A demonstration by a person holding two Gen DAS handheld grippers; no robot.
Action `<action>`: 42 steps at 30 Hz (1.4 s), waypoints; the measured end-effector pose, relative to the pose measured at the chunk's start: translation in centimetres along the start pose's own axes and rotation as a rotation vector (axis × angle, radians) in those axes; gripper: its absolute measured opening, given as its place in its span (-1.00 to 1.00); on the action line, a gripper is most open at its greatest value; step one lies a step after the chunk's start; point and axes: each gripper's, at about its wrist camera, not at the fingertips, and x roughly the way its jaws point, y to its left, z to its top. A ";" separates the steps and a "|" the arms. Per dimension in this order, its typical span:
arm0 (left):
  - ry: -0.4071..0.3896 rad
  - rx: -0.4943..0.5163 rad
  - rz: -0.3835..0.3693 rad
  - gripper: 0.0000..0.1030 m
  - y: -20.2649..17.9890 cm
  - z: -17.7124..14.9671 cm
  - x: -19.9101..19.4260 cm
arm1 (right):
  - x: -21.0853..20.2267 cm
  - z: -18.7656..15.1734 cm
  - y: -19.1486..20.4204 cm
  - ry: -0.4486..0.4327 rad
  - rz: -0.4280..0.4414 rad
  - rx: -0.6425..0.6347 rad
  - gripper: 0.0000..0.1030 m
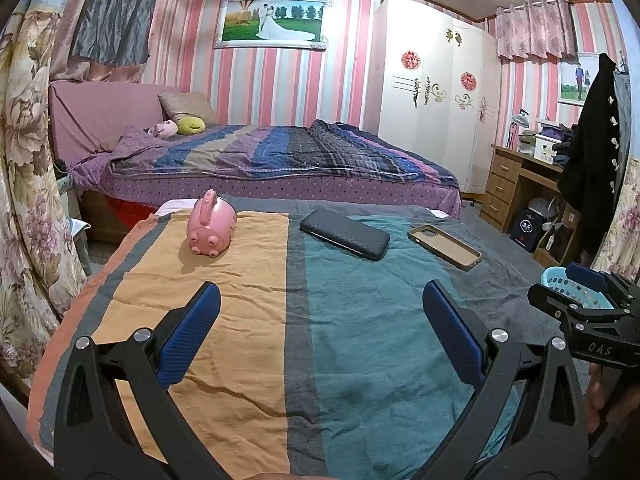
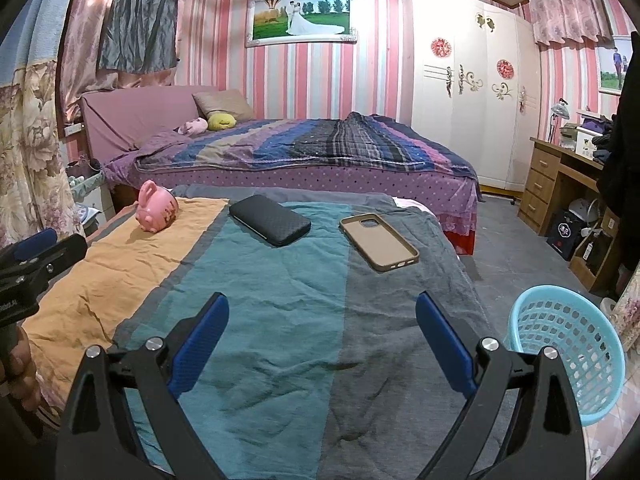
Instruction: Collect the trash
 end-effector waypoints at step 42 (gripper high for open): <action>0.016 0.001 -0.009 0.90 -0.6 -0.4 0.8 | -0.2 -0.2 -0.3 0.005 -0.015 0.003 0.80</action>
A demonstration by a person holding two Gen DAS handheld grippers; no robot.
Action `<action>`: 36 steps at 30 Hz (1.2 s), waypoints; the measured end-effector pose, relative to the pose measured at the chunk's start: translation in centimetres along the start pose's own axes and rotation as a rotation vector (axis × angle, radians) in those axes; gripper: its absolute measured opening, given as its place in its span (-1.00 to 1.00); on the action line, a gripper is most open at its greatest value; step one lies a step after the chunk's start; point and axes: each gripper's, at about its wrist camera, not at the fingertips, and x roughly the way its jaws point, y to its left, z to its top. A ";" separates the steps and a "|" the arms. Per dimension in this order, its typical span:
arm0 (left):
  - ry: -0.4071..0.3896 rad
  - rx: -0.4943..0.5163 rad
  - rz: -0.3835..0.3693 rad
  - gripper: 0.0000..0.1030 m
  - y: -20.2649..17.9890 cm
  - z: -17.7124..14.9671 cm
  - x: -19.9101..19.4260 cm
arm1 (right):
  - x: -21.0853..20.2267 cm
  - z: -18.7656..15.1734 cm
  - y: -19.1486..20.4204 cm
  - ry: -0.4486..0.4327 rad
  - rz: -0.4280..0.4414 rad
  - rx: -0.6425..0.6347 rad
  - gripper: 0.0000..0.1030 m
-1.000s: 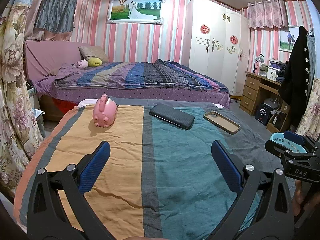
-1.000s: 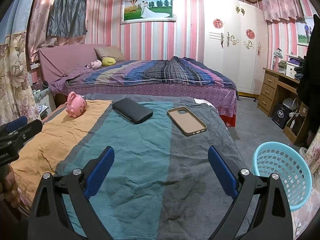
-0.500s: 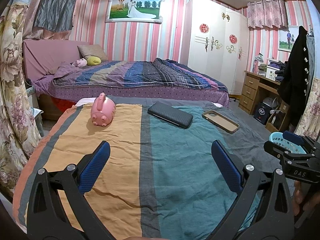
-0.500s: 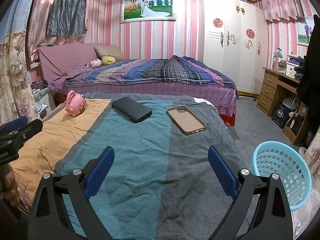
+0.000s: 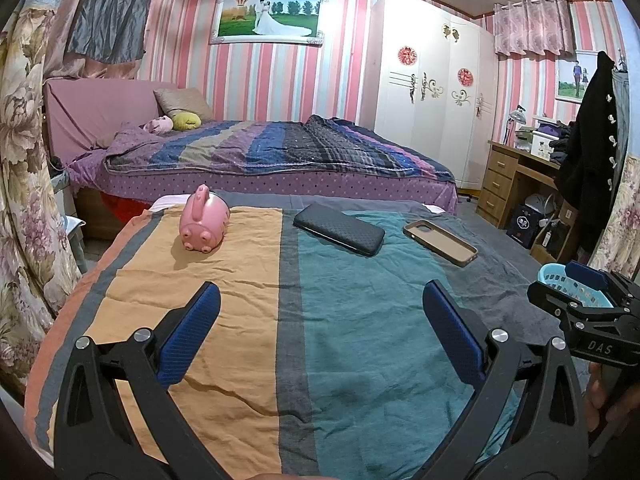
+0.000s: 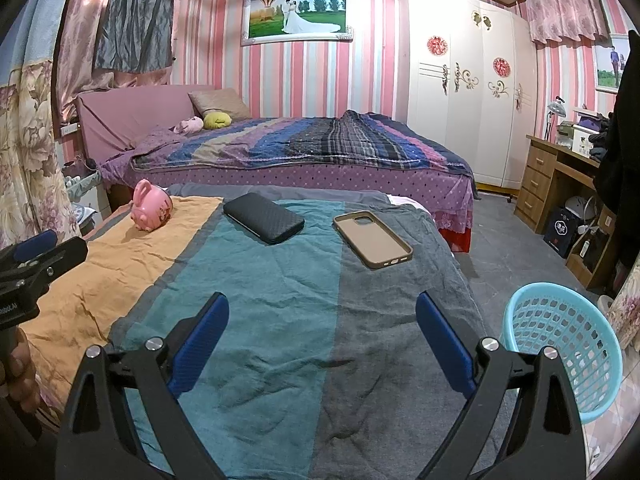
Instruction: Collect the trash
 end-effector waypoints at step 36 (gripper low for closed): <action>-0.005 -0.001 0.018 0.90 0.0 0.2 -0.2 | 0.2 -0.2 0.2 -0.004 -0.011 0.002 0.80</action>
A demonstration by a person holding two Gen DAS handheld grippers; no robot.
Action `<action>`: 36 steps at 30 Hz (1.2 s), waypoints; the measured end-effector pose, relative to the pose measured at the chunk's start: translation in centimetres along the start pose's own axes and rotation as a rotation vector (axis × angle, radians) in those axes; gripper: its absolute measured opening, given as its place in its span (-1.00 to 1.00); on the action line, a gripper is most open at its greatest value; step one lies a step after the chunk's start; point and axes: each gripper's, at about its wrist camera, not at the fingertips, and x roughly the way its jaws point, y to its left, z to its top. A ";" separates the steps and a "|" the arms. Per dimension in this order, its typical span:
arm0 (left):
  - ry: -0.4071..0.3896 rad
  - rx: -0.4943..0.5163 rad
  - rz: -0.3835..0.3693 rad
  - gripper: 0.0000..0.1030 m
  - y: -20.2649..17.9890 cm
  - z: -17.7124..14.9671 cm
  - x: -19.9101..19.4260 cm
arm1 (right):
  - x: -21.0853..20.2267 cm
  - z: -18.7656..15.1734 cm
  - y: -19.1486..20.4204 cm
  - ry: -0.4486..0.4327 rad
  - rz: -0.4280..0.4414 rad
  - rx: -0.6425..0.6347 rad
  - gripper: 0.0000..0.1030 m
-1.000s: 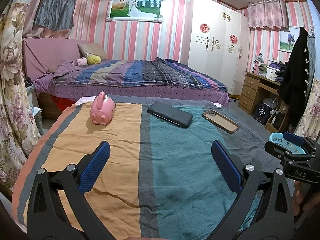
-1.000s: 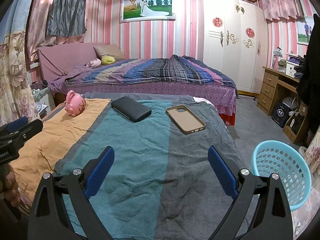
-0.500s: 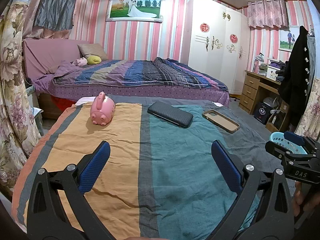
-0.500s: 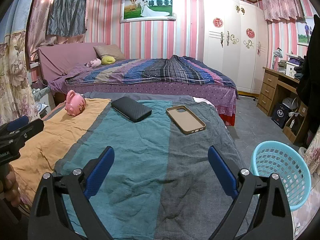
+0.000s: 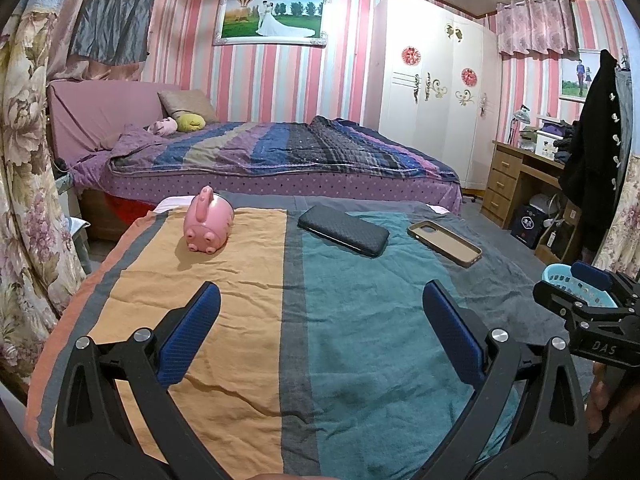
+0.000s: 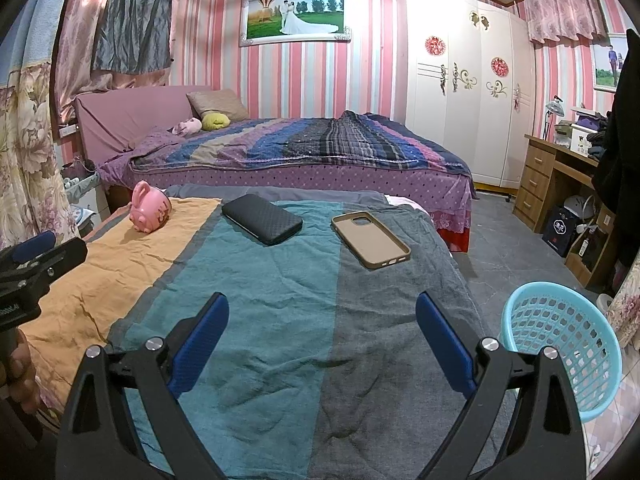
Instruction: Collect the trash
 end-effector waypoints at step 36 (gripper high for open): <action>0.009 0.013 0.059 0.90 -0.6 0.1 0.3 | -0.5 0.4 0.0 -0.001 0.007 0.000 0.80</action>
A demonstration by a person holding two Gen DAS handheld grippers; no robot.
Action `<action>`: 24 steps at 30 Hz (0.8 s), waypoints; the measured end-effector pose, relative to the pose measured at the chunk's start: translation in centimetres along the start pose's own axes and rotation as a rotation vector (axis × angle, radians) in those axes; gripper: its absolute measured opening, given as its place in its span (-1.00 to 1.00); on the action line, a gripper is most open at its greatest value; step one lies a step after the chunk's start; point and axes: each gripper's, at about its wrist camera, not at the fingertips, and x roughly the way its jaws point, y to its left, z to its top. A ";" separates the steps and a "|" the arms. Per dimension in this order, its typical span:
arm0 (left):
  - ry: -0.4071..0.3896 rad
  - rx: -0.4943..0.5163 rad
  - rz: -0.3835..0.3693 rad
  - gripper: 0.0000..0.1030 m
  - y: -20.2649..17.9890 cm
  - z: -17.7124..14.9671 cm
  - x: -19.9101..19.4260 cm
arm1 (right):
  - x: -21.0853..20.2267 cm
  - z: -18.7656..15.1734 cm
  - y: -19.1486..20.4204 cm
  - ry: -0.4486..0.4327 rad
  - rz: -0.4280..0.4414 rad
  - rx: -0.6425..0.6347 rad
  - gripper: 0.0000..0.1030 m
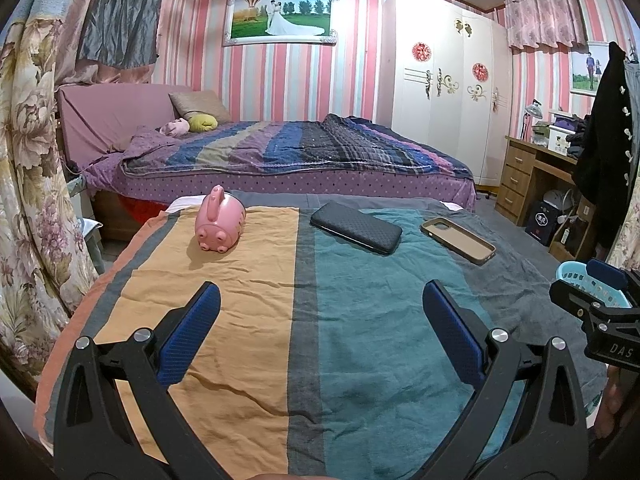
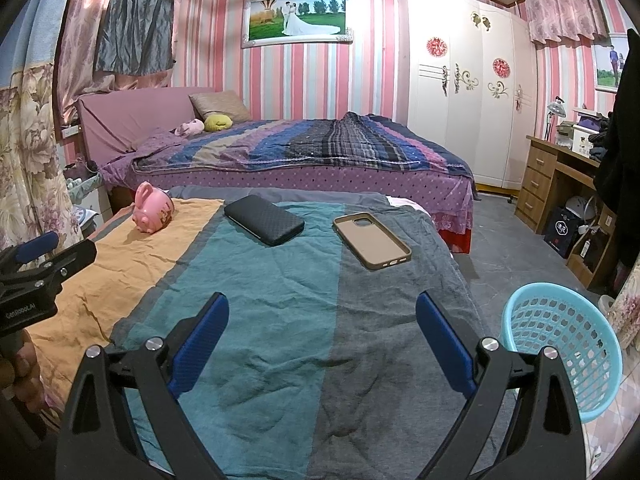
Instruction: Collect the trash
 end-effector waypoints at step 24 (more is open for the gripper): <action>0.008 -0.005 -0.001 0.90 0.0 -0.1 0.0 | 0.1 0.0 0.0 0.006 0.003 -0.003 0.80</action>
